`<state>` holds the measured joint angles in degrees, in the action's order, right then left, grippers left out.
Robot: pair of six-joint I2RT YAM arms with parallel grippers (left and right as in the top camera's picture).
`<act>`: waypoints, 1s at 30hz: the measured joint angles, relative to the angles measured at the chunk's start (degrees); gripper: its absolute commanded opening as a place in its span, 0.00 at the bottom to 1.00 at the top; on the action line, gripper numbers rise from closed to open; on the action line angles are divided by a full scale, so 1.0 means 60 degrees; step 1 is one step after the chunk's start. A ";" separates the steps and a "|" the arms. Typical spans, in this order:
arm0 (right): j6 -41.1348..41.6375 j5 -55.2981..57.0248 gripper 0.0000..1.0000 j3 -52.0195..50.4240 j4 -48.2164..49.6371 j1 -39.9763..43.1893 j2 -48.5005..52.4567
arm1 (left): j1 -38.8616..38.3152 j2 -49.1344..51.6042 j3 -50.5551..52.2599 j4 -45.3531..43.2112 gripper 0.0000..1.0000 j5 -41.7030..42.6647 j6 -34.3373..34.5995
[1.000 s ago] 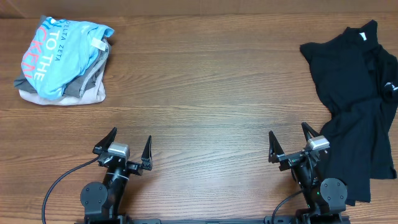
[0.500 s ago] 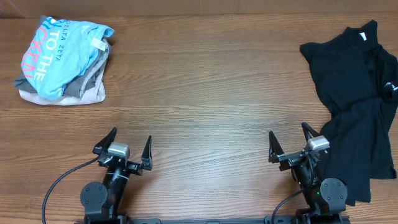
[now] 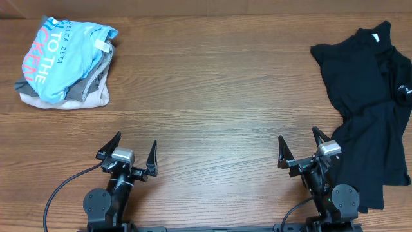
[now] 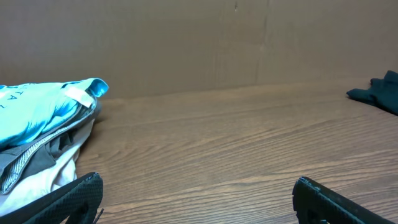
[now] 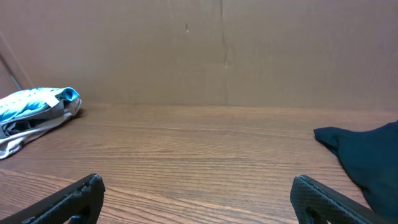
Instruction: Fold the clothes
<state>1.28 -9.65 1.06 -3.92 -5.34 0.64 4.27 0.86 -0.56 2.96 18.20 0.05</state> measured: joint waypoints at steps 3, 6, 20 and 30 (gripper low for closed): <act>0.0007 0.0000 1.00 0.0000 0.0011 0.0000 -0.0004 | 0.0000 0.0000 0.0000 0.0000 1.00 0.0004 0.0000; 0.0004 -0.0091 1.00 0.0000 0.0026 0.0000 0.0000 | 0.0000 0.0000 0.0000 0.0000 0.99 0.0000 0.0000; 0.0288 -0.0994 1.00 0.2342 -0.1024 0.0000 0.0962 | 0.0044 0.0696 -0.1264 0.1024 1.00 0.1366 0.0091; 0.0310 -0.0823 1.00 0.7588 -0.4736 0.0000 0.6135 | 0.0051 0.5734 -0.5723 0.3027 1.00 0.1963 0.0186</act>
<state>3.14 -14.59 46.59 -32.34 -5.34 37.45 4.58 35.27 -34.89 21.12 29.98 1.17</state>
